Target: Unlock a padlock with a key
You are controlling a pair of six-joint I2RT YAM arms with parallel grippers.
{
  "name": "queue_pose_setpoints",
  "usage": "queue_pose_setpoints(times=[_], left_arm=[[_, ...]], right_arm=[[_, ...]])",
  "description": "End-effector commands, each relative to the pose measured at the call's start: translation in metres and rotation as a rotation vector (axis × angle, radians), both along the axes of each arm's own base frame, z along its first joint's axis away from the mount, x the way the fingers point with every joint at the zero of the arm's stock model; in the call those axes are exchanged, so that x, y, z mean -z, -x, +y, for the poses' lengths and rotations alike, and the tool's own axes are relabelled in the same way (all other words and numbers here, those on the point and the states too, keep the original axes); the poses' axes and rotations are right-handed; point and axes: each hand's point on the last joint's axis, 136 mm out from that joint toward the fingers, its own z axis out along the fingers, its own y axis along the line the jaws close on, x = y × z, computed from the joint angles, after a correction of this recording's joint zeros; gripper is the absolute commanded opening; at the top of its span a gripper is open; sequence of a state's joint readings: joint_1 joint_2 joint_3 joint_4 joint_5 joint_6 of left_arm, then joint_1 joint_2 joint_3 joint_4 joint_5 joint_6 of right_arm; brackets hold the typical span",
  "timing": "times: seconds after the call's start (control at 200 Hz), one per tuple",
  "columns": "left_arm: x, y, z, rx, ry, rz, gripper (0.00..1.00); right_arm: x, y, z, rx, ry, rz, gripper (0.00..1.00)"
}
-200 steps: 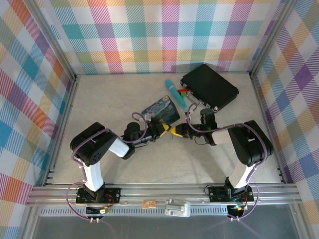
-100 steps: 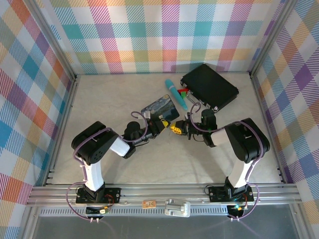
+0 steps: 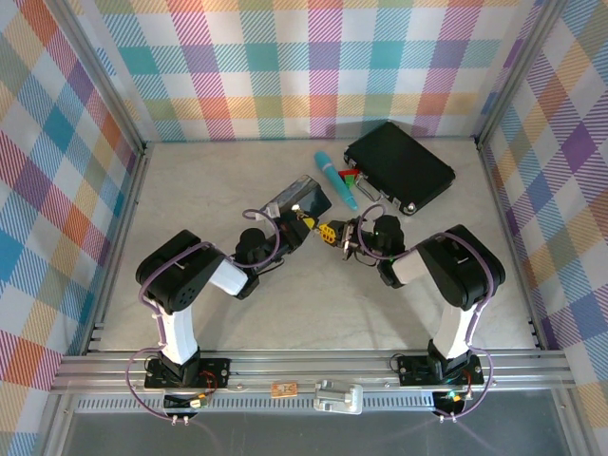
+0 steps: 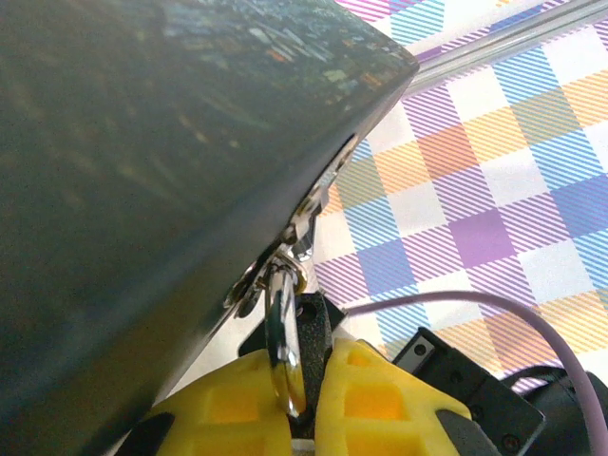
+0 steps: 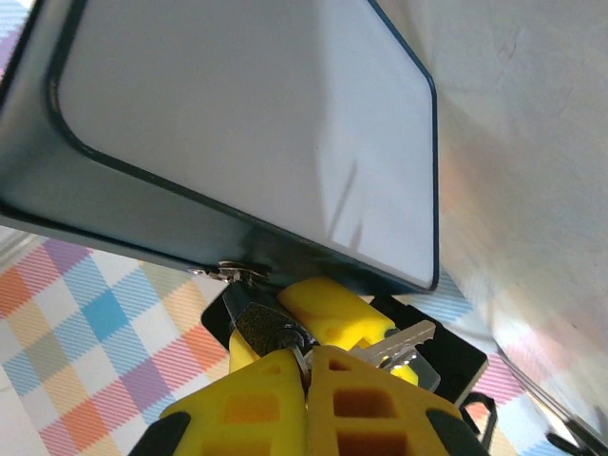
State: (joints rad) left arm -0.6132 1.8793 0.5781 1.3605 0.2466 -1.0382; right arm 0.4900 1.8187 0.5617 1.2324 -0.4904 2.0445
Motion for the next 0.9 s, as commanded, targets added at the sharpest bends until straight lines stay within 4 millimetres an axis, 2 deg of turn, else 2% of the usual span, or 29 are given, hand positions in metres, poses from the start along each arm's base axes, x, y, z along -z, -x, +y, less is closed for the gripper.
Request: queue_pose_setpoints(times=[0.0,0.12,0.225,0.335,0.395,0.475,0.675,0.78,0.895], left_arm=[[-0.001,0.019,-0.033,0.138,-0.026,-0.043,0.00],[0.001,0.019,-0.031,0.131,-0.035,-0.043,0.00],[0.008,0.018,-0.026,0.117,-0.043,-0.021,0.00],[0.014,0.017,-0.016,0.087,-0.044,0.010,0.00],[0.014,0.016,-0.012,0.073,-0.041,0.021,0.00],[0.013,0.015,-0.008,0.056,-0.037,0.037,0.00],[0.018,0.012,-0.005,0.028,-0.019,0.139,0.00],[0.023,0.013,0.001,0.001,-0.044,0.178,0.00],[0.035,0.018,0.007,-0.010,-0.138,0.236,0.00]], right_arm=[[-0.071,0.011,0.021,-0.042,-0.187,-0.110,0.00],[-0.070,0.012,0.028,-0.092,-0.129,-0.223,0.00],[-0.041,0.017,0.033,-0.140,0.032,-0.303,0.00],[-0.005,0.022,0.024,-0.143,0.235,-0.340,0.00],[0.009,0.024,0.018,-0.153,0.326,-0.350,0.04],[0.016,0.027,0.016,-0.183,0.395,-0.389,0.10],[0.029,0.033,0.011,-0.260,0.518,-0.459,0.39],[0.041,0.041,-0.001,-0.304,0.614,-0.461,0.46],[0.042,0.051,-0.017,-0.342,0.730,-0.506,0.51]])
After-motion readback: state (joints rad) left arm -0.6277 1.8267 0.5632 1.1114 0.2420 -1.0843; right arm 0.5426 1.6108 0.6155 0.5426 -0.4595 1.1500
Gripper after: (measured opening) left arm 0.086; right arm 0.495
